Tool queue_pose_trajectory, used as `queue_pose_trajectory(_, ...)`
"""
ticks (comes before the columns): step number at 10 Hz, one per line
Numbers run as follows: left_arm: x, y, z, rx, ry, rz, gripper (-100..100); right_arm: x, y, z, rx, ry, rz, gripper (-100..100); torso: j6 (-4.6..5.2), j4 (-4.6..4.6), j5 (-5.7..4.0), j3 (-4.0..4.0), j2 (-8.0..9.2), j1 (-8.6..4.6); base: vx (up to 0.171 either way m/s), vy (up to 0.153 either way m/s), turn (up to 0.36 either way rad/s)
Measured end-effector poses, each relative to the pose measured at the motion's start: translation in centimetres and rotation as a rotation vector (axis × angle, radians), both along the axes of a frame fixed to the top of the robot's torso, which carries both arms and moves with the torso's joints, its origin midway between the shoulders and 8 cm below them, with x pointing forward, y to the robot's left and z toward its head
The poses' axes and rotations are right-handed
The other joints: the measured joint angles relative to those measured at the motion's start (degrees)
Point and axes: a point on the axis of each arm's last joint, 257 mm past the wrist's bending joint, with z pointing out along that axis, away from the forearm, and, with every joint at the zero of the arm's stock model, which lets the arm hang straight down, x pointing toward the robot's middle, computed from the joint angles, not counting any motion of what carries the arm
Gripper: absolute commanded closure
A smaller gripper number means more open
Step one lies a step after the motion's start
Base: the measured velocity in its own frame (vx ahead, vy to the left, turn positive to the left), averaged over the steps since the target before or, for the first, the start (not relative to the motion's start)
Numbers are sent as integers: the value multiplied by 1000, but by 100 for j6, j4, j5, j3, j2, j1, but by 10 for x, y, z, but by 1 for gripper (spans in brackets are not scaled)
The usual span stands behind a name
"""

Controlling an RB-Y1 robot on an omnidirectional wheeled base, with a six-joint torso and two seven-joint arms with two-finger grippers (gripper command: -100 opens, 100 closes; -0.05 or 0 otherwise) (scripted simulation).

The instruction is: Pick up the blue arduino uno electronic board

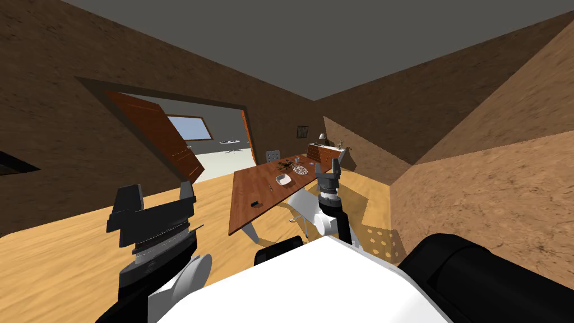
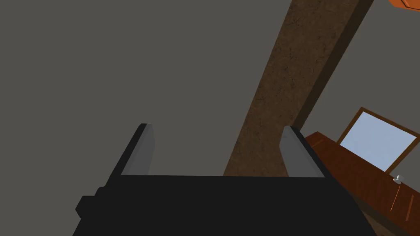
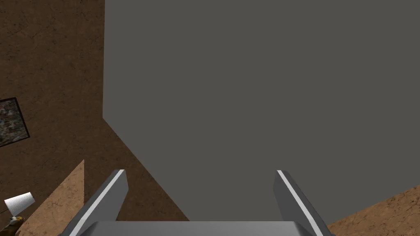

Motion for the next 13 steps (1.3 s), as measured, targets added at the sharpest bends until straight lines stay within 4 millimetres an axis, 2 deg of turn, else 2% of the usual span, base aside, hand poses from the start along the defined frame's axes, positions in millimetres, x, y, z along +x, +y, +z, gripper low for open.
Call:
queue_pose_trajectory(4, 36, 4, -23, 29, 112, -42, -100, 0, 0, 0, 0, 0, 0, 0, 1, 0, 2, -1, -2, 7, -3, 11, -130)
queue_pose_trajectory(6, 58, 13, -48, 20, 191, -53, -100, 0, 0, 0, 0, 0, 0, 0, 2, -1, 2, -1, -2, 7, -1, 11, -106)
queue_pose_trajectory(9, 76, 20, -64, 0, 261, -60, -100, 0, 0, 0, 0, 0, 0, 0, -1, 0, 1, -1, -2, 3, 0, 5, -88)
queue_pose_trajectory(13, 102, 33, -96, -39, 366, -66, -100, 0, 0, 0, 0, 0, 0, 0, -2, -1, 1, -1, -2, 3, 1, 5, -83)
